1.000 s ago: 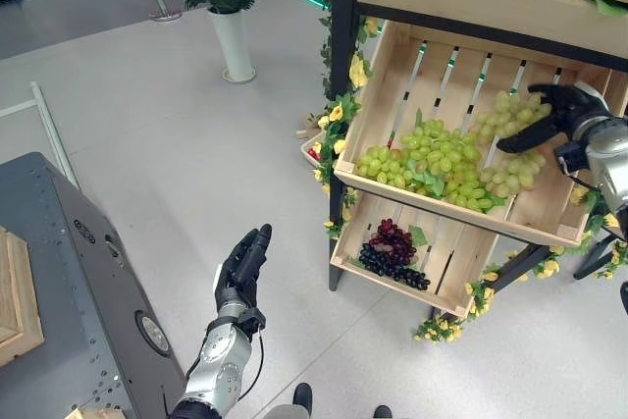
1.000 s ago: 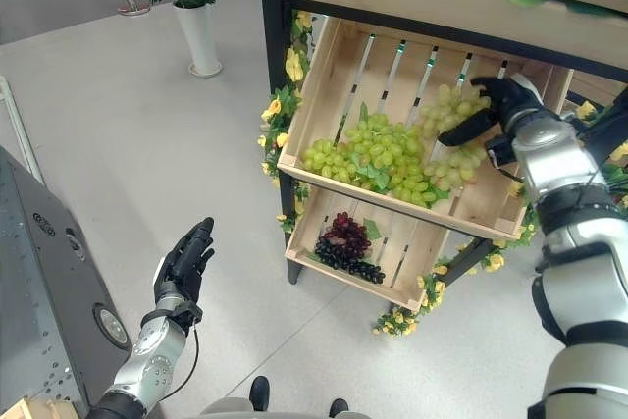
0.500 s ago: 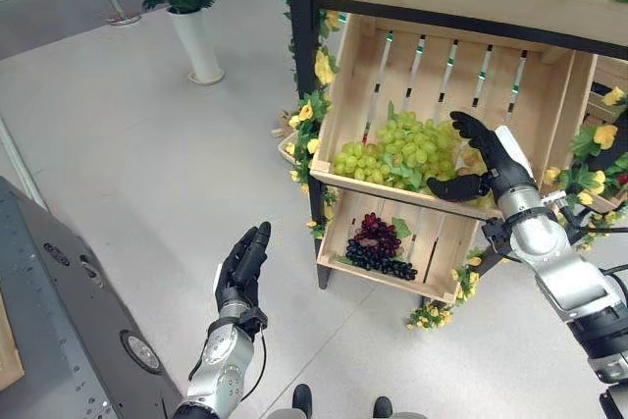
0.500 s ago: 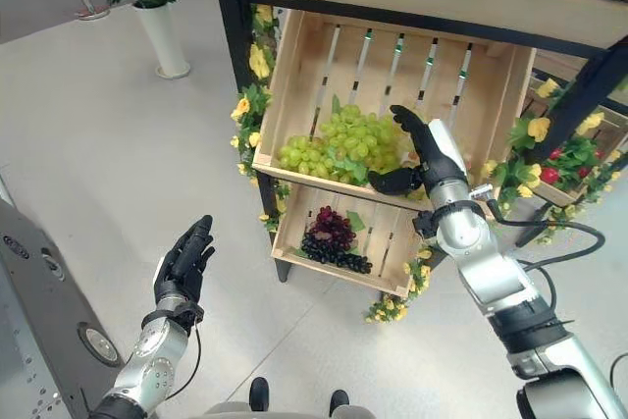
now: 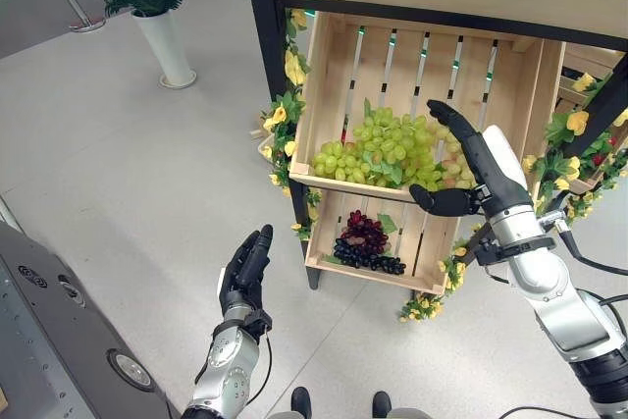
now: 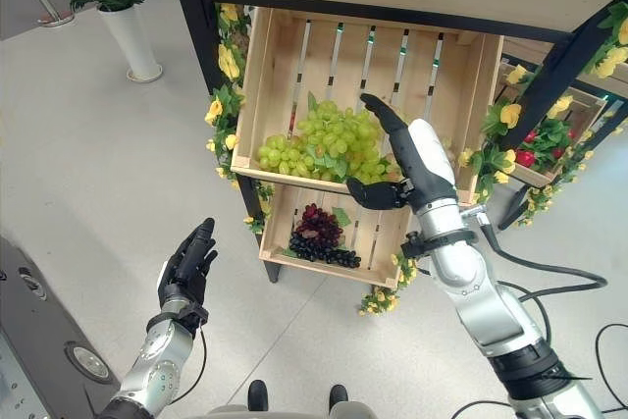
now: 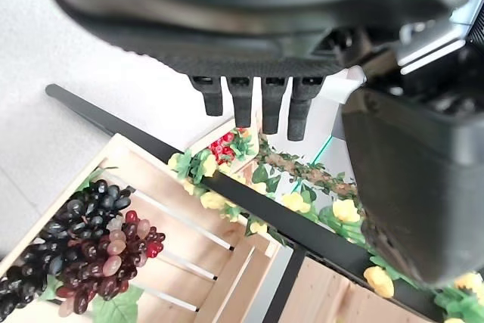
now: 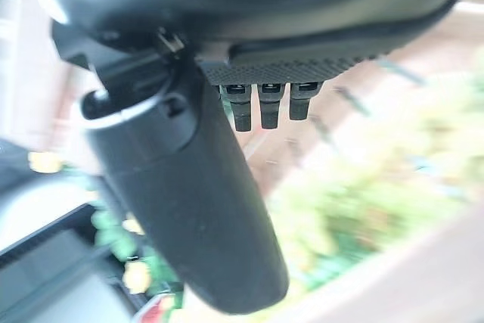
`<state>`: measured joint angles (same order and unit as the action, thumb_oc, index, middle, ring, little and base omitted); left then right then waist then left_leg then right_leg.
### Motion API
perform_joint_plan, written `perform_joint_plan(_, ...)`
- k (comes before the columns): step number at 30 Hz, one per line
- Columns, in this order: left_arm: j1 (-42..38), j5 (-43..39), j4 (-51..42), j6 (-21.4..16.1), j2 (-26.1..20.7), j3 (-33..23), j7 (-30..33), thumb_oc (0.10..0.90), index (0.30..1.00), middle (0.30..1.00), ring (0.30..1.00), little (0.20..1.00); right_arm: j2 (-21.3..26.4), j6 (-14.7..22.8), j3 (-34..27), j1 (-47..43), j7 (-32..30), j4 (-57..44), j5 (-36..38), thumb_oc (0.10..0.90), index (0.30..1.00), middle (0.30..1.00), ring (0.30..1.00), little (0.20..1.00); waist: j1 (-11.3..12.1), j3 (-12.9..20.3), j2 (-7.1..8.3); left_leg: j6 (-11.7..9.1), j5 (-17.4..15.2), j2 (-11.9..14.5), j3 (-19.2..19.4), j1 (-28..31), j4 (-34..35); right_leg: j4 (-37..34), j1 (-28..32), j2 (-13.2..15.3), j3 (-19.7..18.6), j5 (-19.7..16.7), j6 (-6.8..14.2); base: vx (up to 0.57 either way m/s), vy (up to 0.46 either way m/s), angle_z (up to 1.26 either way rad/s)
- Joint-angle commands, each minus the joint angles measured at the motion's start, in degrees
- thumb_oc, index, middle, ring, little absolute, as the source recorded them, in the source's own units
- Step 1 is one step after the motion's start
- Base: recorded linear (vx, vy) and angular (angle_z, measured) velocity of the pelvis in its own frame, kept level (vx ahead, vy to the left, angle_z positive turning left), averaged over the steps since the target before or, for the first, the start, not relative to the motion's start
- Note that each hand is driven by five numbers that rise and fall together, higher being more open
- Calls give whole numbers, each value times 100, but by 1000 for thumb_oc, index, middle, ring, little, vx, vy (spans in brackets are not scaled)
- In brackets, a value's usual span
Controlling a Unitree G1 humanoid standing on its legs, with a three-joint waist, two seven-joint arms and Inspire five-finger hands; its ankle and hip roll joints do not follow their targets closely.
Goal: Pick up the fruits from the basket on one side to the basket on the other side
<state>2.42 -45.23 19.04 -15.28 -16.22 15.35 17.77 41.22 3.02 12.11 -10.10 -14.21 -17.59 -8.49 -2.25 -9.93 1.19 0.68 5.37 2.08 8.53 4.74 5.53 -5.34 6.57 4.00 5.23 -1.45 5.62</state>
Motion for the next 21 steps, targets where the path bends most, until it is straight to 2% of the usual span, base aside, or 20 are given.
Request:
perform_joint_plan(1,-300,330,-405,-488,-70,76,-3,800,900,900,900,900,20,998,-52,-422,-683,-585,-637,800,900,900,900,900,90,368,8,-38,-1277,-95,37,420,-53,34,118,19,301,384,15,0,0,0)
perform_joint_plan(4,-281,337,-368,-505,-79,162,15,800,900,900,900,900,49,1263,248,-525,-530,-517,-467,800,900,900,900,900,153,361,13,-35,-1271,-95,5,403,-53,34,123,26,356,395,22,0,0,0)
perform_joint_plan(7,-278,360,-289,-538,-77,225,28,800,900,900,900,900,-20,1630,553,-642,-34,-499,20,800,900,900,900,900,227,341,28,-38,-1266,-105,-61,389,-53,34,138,32,412,409,16,-8,-7,1)
perform_joint_plan(9,-275,377,-232,-551,-78,247,24,800,900,900,900,900,-78,1905,781,-726,143,-473,69,800,900,900,900,900,280,335,36,-40,-1258,-111,-109,387,-53,34,161,39,460,421,12,1,-10,2)
perform_joint_plan(10,-265,387,-174,-572,-77,249,20,800,900,900,900,900,-137,2067,954,-793,423,-458,374,800,900,900,900,900,329,335,37,-39,-1250,-116,-149,385,-53,34,185,45,503,432,6,6,-15,5)
perform_joint_plan(15,-193,434,-32,-594,-74,228,-18,800,900,900,900,900,-442,2056,1311,-742,909,-193,1069,800,900,900,900,900,438,346,40,-45,-1224,-135,-252,379,-53,34,240,62,619,454,-16,19,-12,16)
perform_joint_plan(17,-118,441,27,-588,-62,230,-34,800,900,900,900,900,-664,1930,1515,-594,1110,-10,1477,800,900,900,900,900,498,342,33,-48,-1207,-146,-310,371,-53,34,269,75,706,466,-23,17,-4,11)
perform_joint_plan(21,-20,435,94,-580,-40,197,-84,800,900,900,900,900,-858,1885,1617,-336,1257,216,1654,800,900,900,900,900,536,332,29,-43,-1182,-170,-392,339,-53,34,288,79,768,470,-28,9,0,14)
